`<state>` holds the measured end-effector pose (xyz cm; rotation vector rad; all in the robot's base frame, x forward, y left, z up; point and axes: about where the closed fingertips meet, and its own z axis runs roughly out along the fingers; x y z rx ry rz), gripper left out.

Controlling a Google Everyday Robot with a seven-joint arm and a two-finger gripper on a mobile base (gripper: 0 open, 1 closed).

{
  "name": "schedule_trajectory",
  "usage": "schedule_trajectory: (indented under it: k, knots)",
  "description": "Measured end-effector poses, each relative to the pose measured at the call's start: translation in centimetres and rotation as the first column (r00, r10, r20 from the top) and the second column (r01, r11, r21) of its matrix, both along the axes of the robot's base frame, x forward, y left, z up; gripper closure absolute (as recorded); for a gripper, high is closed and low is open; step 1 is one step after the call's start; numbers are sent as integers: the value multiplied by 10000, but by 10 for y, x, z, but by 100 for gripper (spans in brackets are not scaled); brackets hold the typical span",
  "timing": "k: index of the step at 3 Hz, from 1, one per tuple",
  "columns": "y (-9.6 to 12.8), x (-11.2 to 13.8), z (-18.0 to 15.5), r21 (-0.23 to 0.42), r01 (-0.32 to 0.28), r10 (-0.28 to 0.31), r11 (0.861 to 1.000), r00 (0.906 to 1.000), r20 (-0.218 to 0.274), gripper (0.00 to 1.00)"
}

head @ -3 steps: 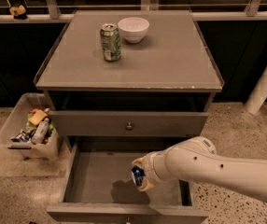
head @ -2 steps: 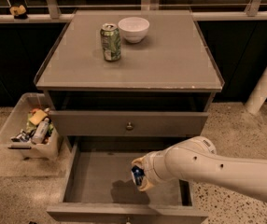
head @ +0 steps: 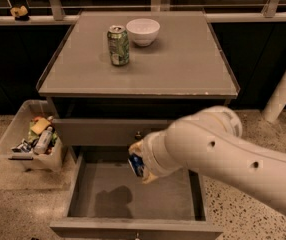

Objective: Pick pepsi can from middle drawer and place on counter

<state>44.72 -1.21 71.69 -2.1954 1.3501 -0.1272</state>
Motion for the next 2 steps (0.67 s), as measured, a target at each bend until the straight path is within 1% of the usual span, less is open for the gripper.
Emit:
schedule_trajectory:
  k: [1, 2]
  knots:
    - [20, -4, 118, -810, -480, 586, 9956, 9893, 1334, 100]
    - [25, -6, 149, -924, -464, 612, 9946, 9846, 1639, 100]
